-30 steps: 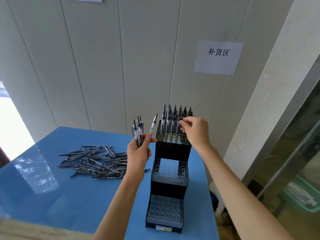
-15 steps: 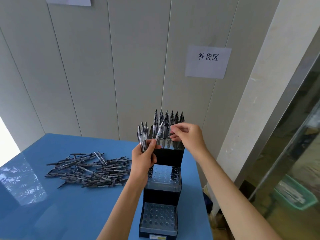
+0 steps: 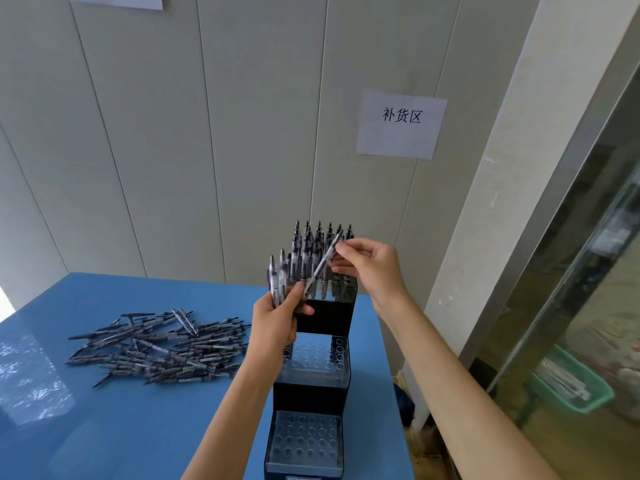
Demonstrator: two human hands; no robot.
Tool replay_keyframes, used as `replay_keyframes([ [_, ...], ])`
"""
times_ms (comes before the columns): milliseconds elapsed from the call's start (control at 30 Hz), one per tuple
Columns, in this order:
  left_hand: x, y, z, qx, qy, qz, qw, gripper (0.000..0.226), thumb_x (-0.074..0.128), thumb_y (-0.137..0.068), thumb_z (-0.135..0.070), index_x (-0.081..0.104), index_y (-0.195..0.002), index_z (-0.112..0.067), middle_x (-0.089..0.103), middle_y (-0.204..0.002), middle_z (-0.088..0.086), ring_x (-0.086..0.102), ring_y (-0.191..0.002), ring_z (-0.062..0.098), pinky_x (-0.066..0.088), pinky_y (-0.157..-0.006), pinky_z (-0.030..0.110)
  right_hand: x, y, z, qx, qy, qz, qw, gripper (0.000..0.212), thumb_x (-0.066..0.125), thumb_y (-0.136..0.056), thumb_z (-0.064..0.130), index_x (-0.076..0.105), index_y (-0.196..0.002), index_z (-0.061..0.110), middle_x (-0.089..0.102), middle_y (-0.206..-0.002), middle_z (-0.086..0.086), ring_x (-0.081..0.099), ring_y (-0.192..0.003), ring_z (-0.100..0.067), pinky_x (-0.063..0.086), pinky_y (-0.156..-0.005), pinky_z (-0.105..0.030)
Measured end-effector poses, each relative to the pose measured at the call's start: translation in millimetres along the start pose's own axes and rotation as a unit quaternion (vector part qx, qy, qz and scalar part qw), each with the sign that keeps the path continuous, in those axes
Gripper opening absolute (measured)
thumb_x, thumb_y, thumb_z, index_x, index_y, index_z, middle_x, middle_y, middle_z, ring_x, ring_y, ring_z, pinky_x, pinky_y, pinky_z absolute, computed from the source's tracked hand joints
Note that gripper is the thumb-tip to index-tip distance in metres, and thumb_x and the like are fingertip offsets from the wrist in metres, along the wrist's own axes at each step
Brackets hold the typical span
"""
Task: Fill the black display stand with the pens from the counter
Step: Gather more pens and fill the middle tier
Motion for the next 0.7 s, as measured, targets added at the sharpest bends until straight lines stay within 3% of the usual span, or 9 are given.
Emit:
replay_keyframes([
  [100, -5.3, -2.4, -1.4, -0.008, -0.001, -0.021, 1.0, 0.022, 0.065, -0.1, -0.028, 0.063, -0.096, -0.007, 0.051, -0.058, 0.001, 0.027, -0.041, 0.01, 0.023, -0.038, 0.02, -3.3, -4.3, 5.9, -0.022, -0.016, -0.035, 0.999, 0.012, 0.068, -0.093, 0.003, 0.072, -0.1, -0.006, 0.075, -0.087, -0.021, 0.075, -0.079, -0.033, 0.062, -0.073, -0.032],
  [167, -8.9, -2.7, -1.1, -0.012, 0.003, -0.02, 1.0, 0.023, 0.064, -0.1, -0.029, 0.055, -0.094, -0.009, 0.043, -0.059, -0.001, 0.027, -0.045, 0.011, 0.023, -0.041, 0.021, -8.9, -10.1, 10.3, -0.062, 0.03, -0.074, 0.995, 0.01, 0.068, -0.093, 0.005, 0.072, -0.098, -0.003, 0.075, -0.084, -0.017, 0.075, -0.075, -0.031, 0.062, -0.072, -0.034],
  [367, -23.0, 0.0, 1.1, 0.009, 0.04, 0.001, 0.999, 0.026, 0.046, -0.109, -0.024, 0.064, -0.113, -0.005, 0.048, -0.069, 0.002, 0.031, -0.045, 0.01, 0.026, -0.041, 0.022, -19.5, -19.0, 14.5, -0.187, 0.23, -0.108, 0.949, 0.008, 0.067, -0.094, 0.011, 0.074, -0.09, 0.01, 0.074, -0.075, -0.002, 0.073, -0.067, -0.015, 0.062, -0.073, -0.041],
  [700, -38.2, 3.1, -4.9, 0.043, 0.027, -0.011, 0.999, 0.027, 0.048, -0.107, -0.034, 0.066, -0.111, -0.014, 0.05, -0.067, 0.003, 0.024, -0.044, 0.012, 0.02, -0.041, 0.024, -14.2, -18.6, 14.5, -0.245, 0.292, -0.114, 0.917, 0.008, 0.068, -0.093, 0.011, 0.076, -0.093, 0.01, 0.074, -0.076, 0.002, 0.071, -0.07, -0.013, 0.061, -0.074, -0.042],
])
Point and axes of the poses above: each hand's wrist, its own y-axis away from the middle knuckle, its own x-axis out of the palm, z = x × y, the point moved 2 cm from there along -y, towards the middle knuckle
